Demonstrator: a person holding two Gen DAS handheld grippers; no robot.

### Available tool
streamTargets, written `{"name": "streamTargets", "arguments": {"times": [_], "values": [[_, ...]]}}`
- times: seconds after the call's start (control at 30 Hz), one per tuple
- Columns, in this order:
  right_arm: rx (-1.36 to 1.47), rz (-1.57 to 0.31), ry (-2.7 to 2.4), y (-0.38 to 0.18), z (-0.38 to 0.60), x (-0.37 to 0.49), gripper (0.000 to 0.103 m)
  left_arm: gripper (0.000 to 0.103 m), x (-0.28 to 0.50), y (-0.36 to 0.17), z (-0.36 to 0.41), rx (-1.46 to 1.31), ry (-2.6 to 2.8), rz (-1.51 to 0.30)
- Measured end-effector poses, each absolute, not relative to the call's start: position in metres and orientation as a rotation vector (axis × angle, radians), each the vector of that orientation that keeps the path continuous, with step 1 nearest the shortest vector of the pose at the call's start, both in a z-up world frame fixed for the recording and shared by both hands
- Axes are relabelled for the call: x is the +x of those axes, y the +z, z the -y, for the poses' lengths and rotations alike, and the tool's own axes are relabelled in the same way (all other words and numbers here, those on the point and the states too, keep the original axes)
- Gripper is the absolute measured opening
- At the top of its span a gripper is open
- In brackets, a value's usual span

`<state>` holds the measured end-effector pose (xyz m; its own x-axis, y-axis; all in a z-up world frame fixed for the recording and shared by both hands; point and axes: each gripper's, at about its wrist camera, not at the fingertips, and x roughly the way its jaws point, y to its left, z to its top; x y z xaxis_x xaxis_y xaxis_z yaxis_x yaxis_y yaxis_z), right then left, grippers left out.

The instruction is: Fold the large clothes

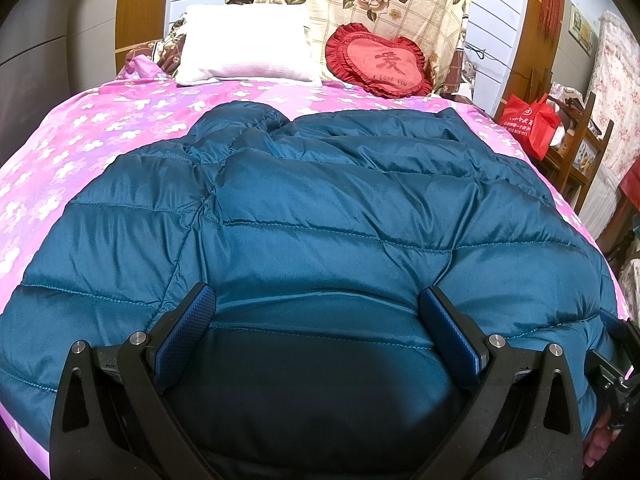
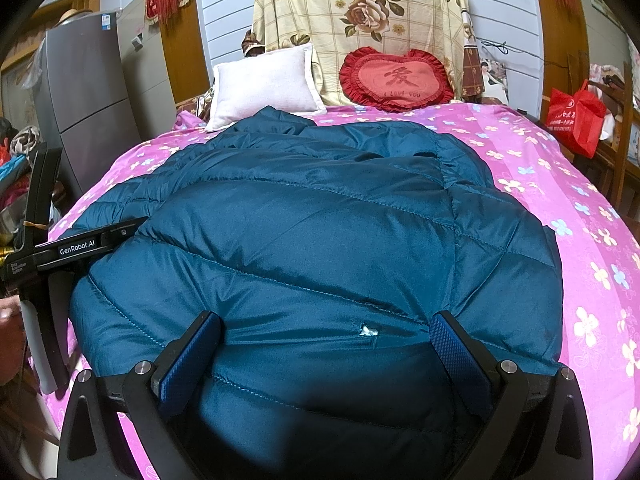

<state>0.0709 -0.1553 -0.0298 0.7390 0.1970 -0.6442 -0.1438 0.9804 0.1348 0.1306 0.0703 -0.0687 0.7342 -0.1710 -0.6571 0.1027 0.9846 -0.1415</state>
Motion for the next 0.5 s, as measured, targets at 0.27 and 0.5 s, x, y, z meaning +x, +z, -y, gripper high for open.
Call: {"name": "streamTargets", "arguments": {"times": [0.27,0.5], "values": [[0.074,-0.715,0.185,-0.0298,0.1546,0.0707,0.103,0.103,0.1308,-0.0683,-0.0698,-0.101,-0.150,-0.731],[0.080,-0.715,0.188,-0.0296,0.1545,0.0708,0.103,0.103,0.1318,-0.0679,-0.0683,-0.085,-0.148,-0.738]]}}
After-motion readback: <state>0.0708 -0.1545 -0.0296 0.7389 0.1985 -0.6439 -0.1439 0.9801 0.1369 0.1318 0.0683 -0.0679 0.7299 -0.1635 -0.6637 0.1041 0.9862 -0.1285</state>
